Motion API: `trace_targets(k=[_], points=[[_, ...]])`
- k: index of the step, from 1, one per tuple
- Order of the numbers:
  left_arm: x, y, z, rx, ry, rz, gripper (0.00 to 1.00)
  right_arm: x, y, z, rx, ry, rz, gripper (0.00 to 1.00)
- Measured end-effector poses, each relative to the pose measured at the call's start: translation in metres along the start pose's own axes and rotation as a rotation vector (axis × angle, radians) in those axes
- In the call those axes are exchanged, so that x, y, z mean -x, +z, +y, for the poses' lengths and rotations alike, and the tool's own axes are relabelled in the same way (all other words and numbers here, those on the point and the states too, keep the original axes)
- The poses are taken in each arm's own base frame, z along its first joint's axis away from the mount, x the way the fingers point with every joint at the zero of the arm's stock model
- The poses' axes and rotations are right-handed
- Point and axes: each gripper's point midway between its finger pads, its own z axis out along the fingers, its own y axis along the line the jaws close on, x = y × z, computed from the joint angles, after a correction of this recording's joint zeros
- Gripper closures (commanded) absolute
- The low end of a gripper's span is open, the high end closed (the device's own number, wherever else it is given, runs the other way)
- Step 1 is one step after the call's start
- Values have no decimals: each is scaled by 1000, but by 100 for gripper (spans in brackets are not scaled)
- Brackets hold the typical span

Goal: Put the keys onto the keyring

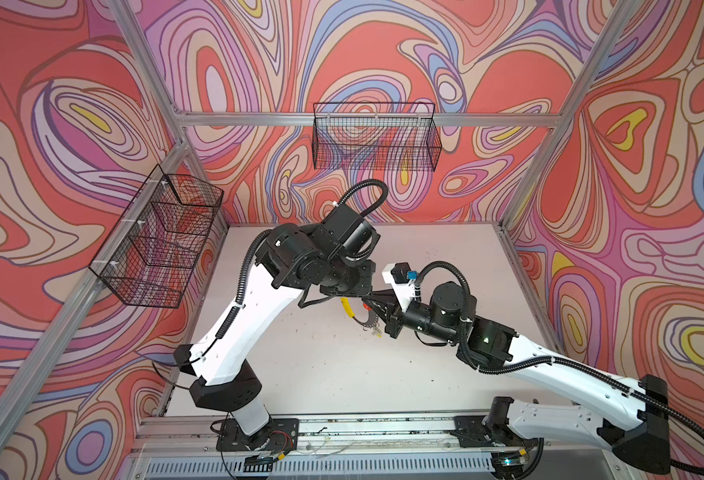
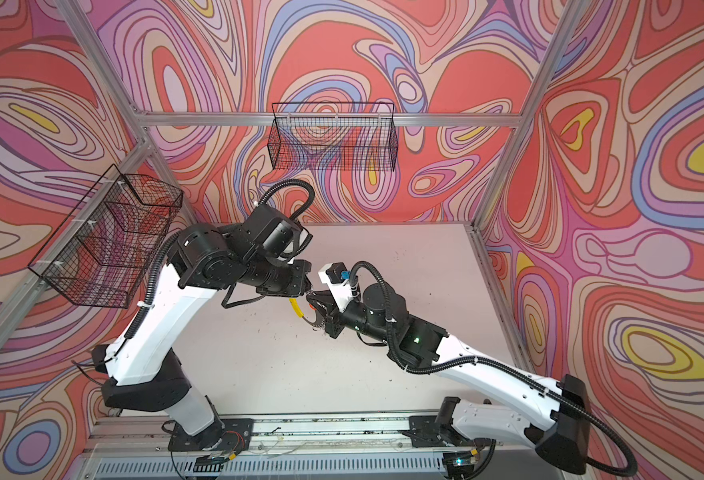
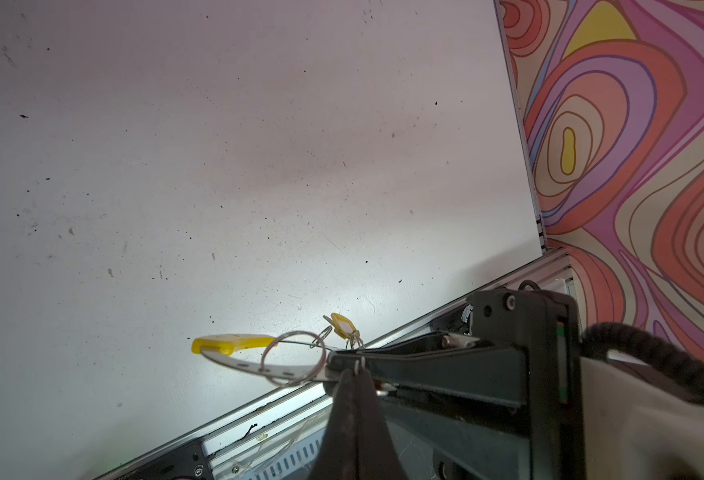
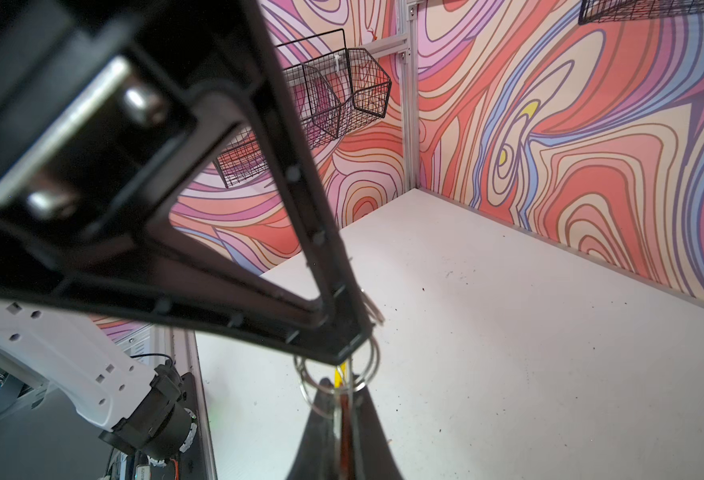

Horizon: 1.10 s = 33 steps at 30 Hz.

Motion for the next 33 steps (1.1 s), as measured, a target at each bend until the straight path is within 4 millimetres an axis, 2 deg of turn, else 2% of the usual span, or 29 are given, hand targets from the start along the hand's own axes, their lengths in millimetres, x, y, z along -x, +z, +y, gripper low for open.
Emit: trace_targets(k=[3,6,9,13,18,22,28,33], points=[[0,0,-1,-5,8,2,100,0,0,0,0,0,0,100],[0,0,-2,-8,16,1,92,0,0,0,0,3,0,100],[2,1,-3,-16,26,-9,73,0,0,-1,-5,15,-2,100],[-2,-1,-1,-50,32,-47,62,-1,0,-5,-21,48,-5,100],[-4,-20,6,-112,29,-165,63,-7,1,-9,-40,88,4,100],[5,-29,3,-146,23,-236,65,-7,2,-13,-63,101,4,100],[16,-8,-7,-150,-15,-227,68,-16,8,-21,-103,101,26,100],[15,7,-6,-126,-54,-197,69,-15,8,-25,-125,98,21,100]])
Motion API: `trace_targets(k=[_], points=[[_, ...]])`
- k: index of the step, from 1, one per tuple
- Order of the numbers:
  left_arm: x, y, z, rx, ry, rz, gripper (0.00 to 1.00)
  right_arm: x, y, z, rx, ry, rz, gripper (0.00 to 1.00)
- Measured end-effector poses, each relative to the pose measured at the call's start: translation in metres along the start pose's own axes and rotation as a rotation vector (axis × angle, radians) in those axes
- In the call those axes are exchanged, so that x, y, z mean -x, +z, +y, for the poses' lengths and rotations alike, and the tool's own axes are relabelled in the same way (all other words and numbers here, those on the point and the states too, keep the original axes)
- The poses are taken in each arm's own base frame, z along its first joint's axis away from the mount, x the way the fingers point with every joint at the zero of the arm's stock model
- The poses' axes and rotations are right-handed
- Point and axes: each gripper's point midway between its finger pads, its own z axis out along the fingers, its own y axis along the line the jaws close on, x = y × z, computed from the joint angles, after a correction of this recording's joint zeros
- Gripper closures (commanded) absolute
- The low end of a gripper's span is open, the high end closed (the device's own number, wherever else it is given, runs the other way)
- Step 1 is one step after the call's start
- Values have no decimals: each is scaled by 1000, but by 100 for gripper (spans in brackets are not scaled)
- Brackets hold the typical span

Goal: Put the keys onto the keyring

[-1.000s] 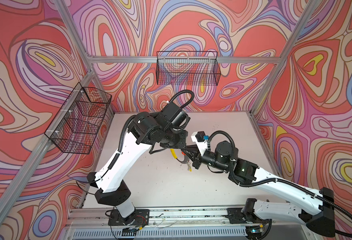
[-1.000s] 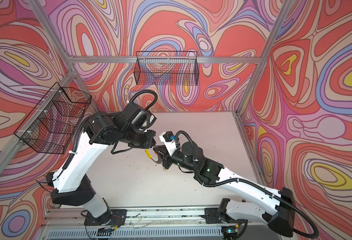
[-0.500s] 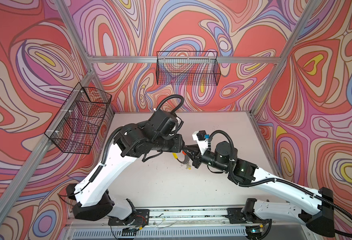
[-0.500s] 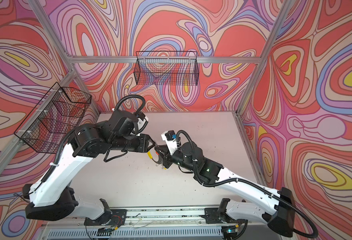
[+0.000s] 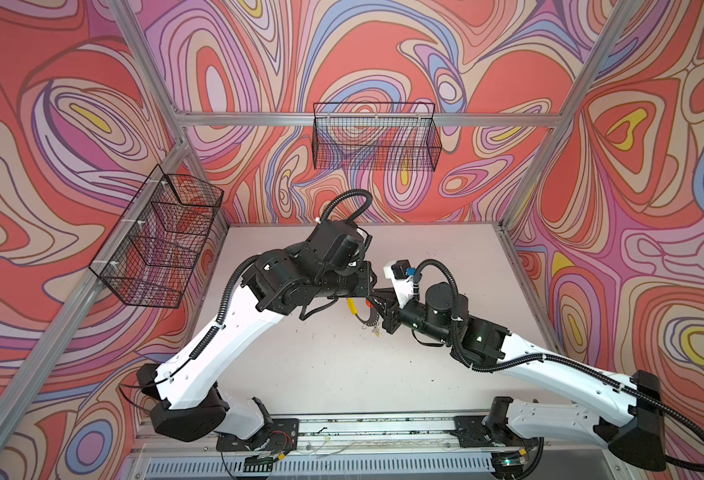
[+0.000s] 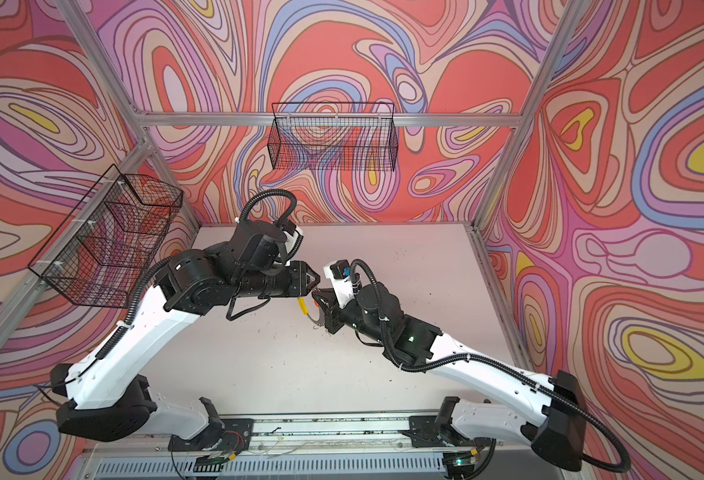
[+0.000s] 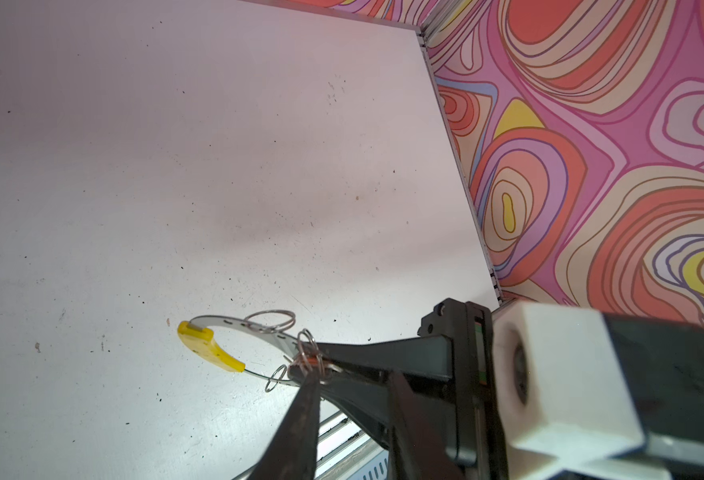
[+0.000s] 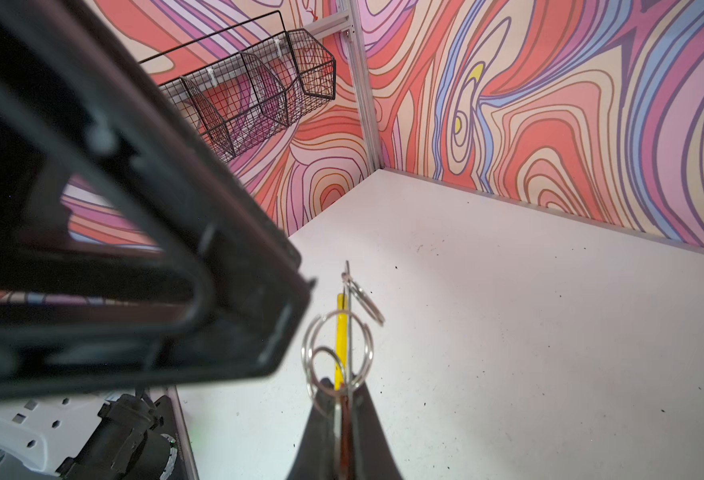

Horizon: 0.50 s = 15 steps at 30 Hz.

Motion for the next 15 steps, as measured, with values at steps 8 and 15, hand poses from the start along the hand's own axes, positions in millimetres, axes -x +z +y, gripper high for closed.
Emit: trace_targets(k=[8,15], points=[[-12,18,16,35,-67,51,75,4,-3,-2,-13,-5,-16,100],[-7,18,12,3,-91,44,76,4,-3,-3,-17,-8,-17,100]])
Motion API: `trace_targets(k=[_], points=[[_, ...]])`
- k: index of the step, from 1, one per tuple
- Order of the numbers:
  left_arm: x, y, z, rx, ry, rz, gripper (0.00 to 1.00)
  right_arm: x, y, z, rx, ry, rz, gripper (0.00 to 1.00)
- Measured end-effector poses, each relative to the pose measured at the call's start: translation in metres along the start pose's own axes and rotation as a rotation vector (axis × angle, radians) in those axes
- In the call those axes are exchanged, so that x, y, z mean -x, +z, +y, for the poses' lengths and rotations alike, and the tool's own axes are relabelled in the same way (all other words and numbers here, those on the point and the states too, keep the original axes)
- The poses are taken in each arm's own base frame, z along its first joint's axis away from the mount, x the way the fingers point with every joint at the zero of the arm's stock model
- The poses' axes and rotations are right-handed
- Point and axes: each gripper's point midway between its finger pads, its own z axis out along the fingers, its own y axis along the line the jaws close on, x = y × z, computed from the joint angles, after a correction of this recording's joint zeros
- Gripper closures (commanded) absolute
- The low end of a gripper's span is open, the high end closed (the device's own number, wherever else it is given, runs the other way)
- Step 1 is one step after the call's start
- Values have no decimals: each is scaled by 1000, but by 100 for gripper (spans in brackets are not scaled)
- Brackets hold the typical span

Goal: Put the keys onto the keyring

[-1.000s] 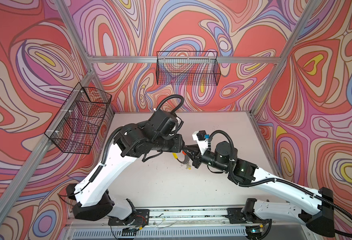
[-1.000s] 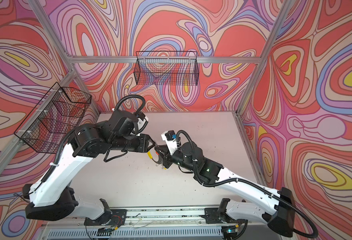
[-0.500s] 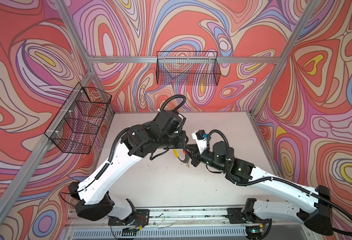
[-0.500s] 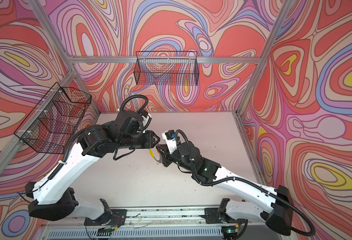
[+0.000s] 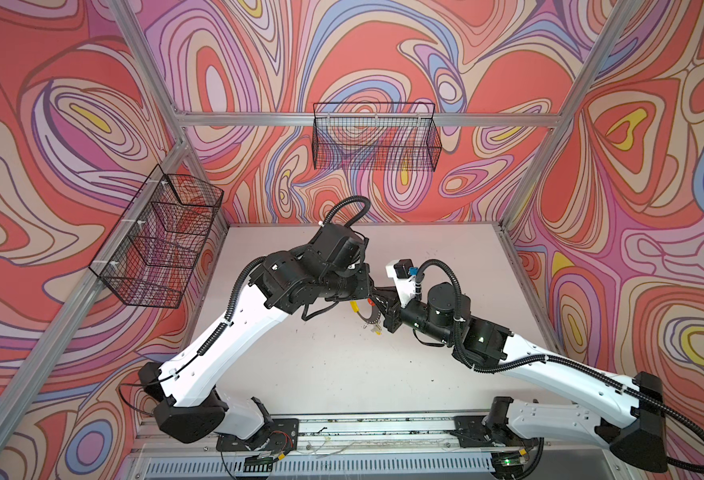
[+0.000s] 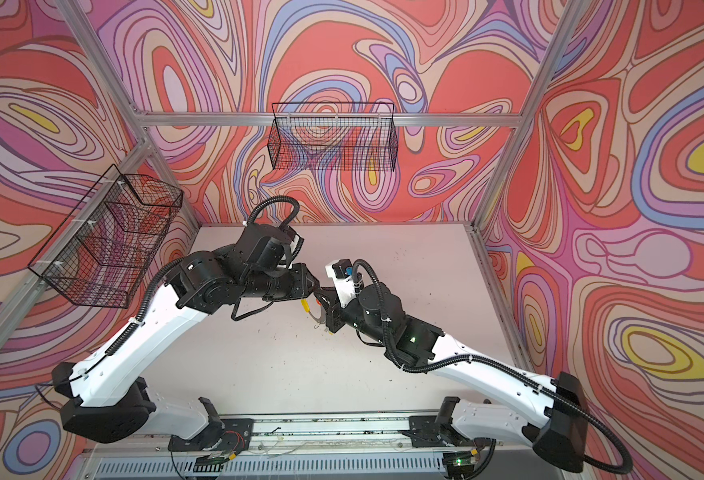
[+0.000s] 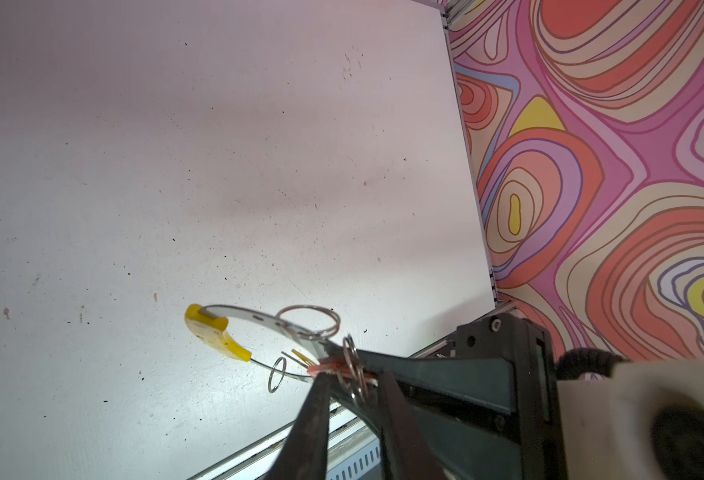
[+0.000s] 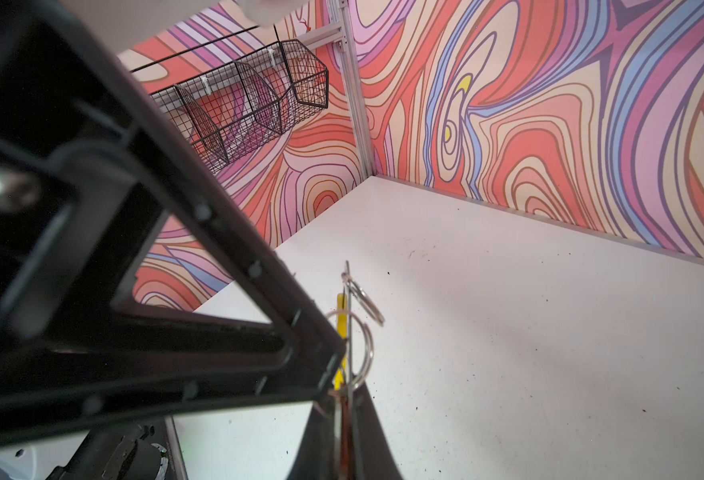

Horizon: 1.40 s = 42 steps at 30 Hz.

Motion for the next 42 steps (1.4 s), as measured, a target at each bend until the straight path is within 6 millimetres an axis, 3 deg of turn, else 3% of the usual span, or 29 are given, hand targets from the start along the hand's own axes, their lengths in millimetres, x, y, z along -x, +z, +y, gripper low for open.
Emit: trace_targets(k=[8,19,24,34,42], points=[[1,1,-1,-16,-18,9,86,1,0,0,1,-5,-2,100],[7,1,0,-29,-34,-3,84,0,0,1,6,-14,-2,100],[7,1,-1,-35,-35,-1,100,0,0,1,6,-15,-1,100],[11,-4,0,-32,-16,58,100,2,0,0,0,-53,-9,100],[8,4,5,18,127,199,100,0,0,-12,-89,-217,32,100]])
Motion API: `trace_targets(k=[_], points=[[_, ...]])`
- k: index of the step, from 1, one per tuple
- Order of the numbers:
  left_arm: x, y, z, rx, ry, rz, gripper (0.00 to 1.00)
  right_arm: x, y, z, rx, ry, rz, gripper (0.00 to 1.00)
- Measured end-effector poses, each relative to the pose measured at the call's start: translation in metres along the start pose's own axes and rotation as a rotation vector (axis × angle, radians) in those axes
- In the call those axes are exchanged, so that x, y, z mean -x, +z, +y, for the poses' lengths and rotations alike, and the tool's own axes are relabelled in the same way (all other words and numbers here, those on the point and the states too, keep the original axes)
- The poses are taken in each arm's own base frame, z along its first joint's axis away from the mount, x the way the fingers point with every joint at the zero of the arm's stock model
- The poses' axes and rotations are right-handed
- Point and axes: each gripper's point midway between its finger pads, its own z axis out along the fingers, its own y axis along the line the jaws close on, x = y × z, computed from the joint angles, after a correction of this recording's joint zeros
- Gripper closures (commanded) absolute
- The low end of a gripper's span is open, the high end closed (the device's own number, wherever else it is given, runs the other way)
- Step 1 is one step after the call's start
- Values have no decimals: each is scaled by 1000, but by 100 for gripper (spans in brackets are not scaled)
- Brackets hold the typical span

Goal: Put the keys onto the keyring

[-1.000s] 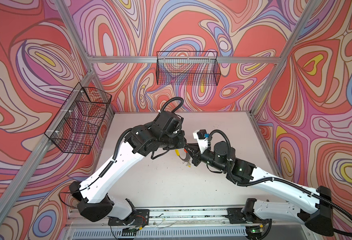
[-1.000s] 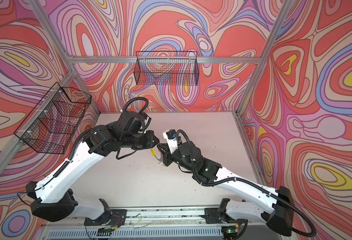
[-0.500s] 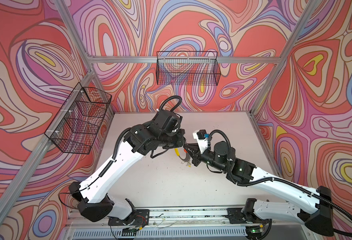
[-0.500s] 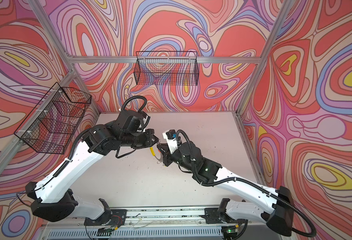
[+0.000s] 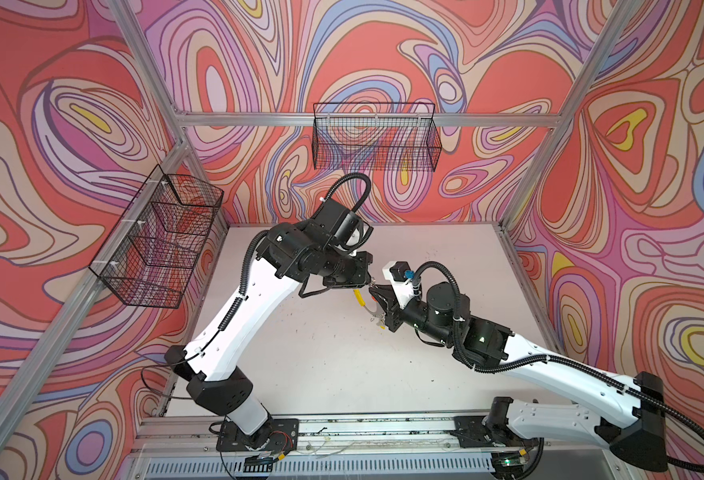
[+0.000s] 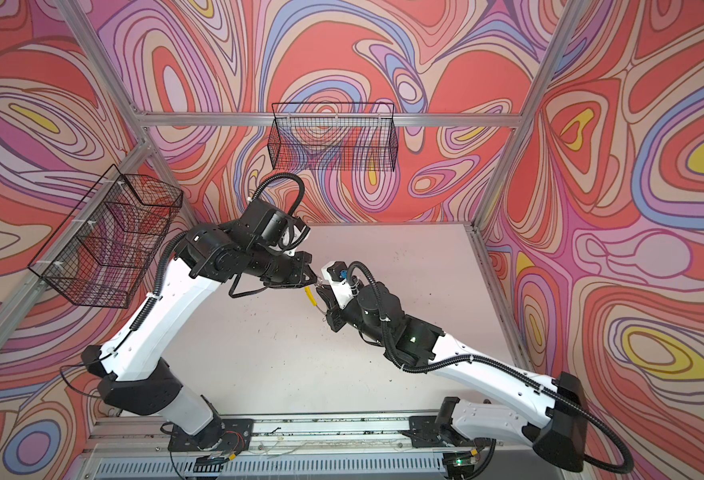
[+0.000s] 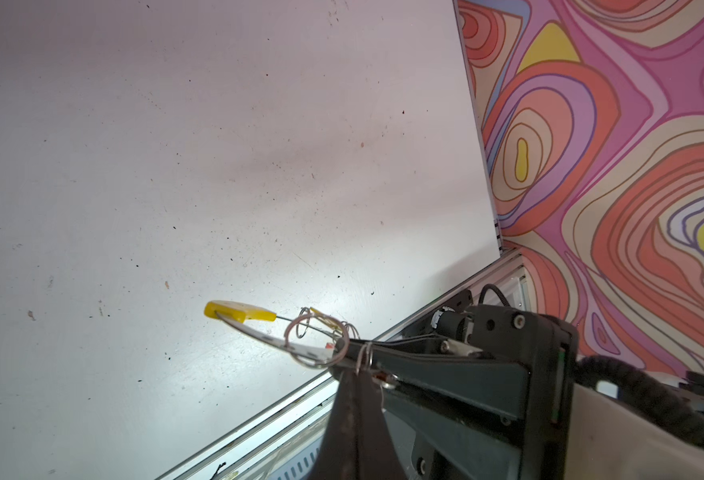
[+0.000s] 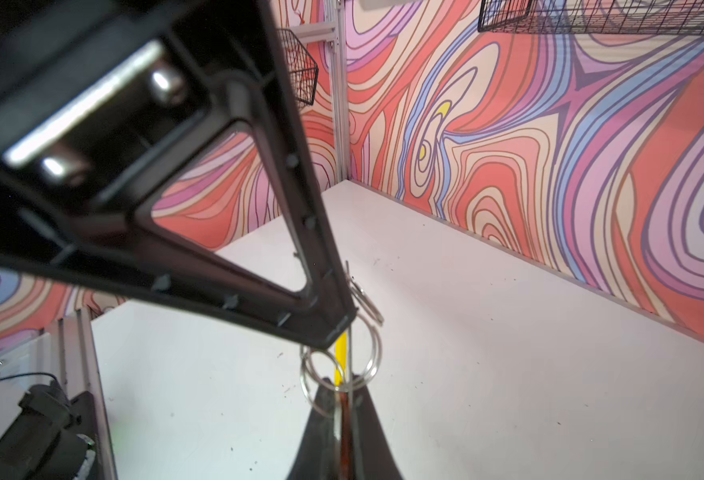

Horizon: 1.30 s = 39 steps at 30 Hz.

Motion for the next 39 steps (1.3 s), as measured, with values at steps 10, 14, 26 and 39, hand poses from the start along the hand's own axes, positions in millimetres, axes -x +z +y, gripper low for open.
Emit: trace_targets(k=[10,14,26,39], points=[[-25,19,27,60,106,142,100,-33,9,8,45,-215,232,100],[-52,24,50,137,107,237,100,-57,4,6,59,-300,365,100],[-85,17,65,25,2,114,73,-56,8,15,81,-103,265,100],[-46,17,35,-302,-248,-221,66,-46,19,2,-55,-15,115,100]])
